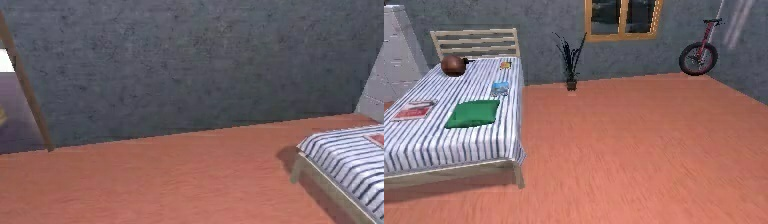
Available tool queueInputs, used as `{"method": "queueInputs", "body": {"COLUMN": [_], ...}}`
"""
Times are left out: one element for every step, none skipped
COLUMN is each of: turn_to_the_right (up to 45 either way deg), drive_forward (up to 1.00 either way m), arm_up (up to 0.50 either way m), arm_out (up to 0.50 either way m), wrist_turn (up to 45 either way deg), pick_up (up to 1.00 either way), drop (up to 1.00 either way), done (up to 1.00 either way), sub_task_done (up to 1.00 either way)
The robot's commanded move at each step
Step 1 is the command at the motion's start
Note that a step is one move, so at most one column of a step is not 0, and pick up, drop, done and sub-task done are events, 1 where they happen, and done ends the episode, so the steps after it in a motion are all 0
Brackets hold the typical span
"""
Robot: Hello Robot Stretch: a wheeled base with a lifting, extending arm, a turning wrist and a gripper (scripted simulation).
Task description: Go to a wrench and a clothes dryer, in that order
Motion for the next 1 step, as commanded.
{"method": "queueInputs", "body": {"turn_to_the_right": [0.0], "drive_forward": [0.60], "arm_up": [0.00], "arm_out": [0.00], "wrist_turn": [0.0], "pick_up": [0.00], "drop": [0.00], "done": [0.00], "sub_task_done": [0.00]}}
